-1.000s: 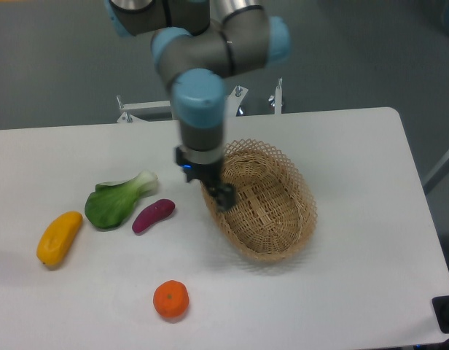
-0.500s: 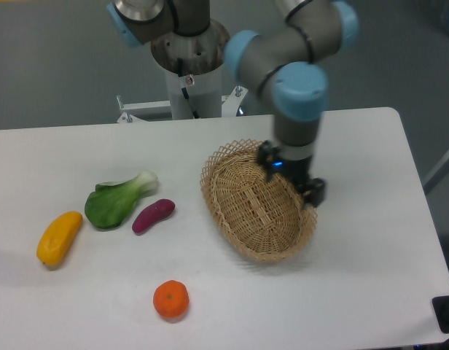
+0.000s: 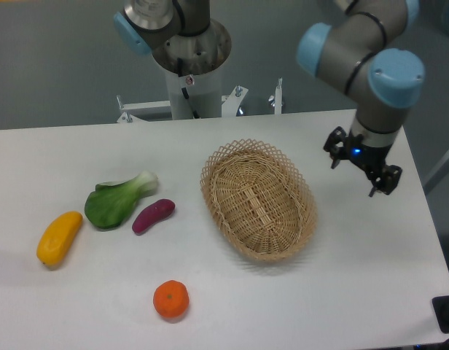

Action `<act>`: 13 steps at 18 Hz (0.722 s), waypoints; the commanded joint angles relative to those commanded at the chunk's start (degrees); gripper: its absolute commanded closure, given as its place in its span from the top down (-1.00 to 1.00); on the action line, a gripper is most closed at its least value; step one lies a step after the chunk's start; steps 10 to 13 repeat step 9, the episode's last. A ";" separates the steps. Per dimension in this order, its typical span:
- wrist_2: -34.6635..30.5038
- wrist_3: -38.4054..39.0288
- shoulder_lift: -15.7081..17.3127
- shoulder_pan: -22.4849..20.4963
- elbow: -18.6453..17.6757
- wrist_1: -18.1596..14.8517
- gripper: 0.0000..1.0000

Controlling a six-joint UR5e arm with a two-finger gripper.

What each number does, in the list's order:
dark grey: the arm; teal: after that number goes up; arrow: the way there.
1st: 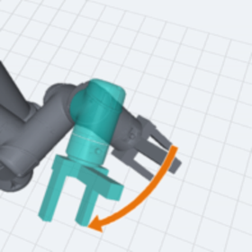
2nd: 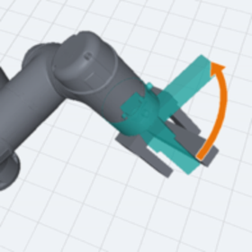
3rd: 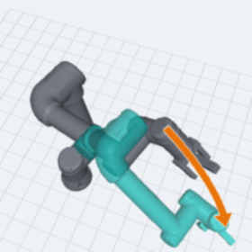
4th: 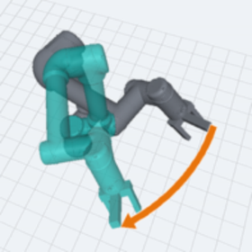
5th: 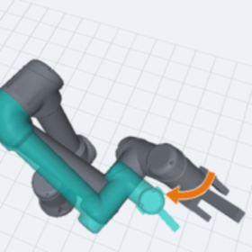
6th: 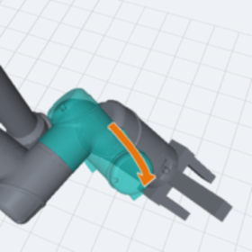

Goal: Place the green vegetable on the table

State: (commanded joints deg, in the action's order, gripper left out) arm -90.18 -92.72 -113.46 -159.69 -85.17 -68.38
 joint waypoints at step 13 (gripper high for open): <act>0.26 -0.44 -0.36 -0.88 0.53 0.00 1.00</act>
